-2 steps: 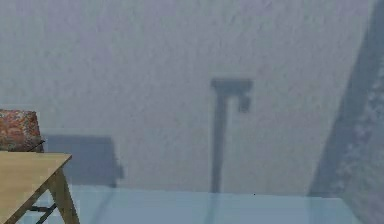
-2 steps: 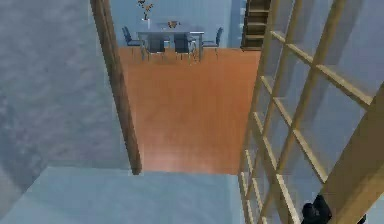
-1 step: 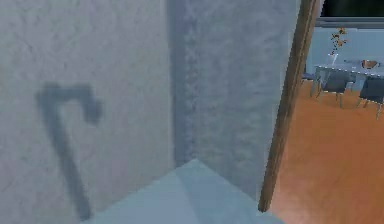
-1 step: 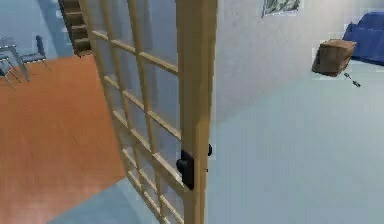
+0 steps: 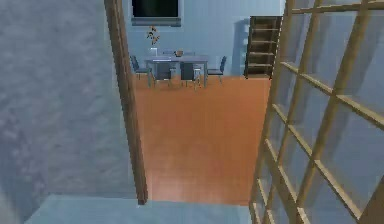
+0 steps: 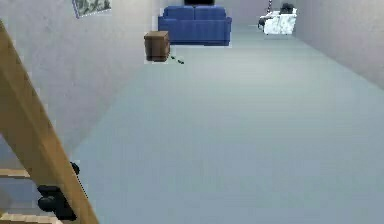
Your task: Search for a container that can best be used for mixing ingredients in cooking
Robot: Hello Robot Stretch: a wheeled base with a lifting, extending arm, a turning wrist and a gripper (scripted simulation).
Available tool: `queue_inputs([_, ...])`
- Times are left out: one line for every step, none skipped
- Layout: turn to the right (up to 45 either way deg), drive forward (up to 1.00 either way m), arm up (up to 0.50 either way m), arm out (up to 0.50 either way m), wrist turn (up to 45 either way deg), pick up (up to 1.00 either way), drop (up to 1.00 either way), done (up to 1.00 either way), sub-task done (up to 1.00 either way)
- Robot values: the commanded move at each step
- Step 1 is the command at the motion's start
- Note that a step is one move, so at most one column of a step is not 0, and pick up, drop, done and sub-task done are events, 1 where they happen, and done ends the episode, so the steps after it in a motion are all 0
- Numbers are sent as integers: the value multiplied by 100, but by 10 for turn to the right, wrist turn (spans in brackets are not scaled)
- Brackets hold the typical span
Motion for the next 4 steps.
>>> queue_inputs([0, 100, 0, 0, 0, 0, 0, 0, 0])
queue_inputs([90, 0, 0, 0, 0, 0, 0, 0, 0])
queue_inputs([0, 35, 0, 0, 0, 0, 0, 0, 0])
queue_inputs([0, 100, 0, 0, 0, 0, 0, 0, 0])
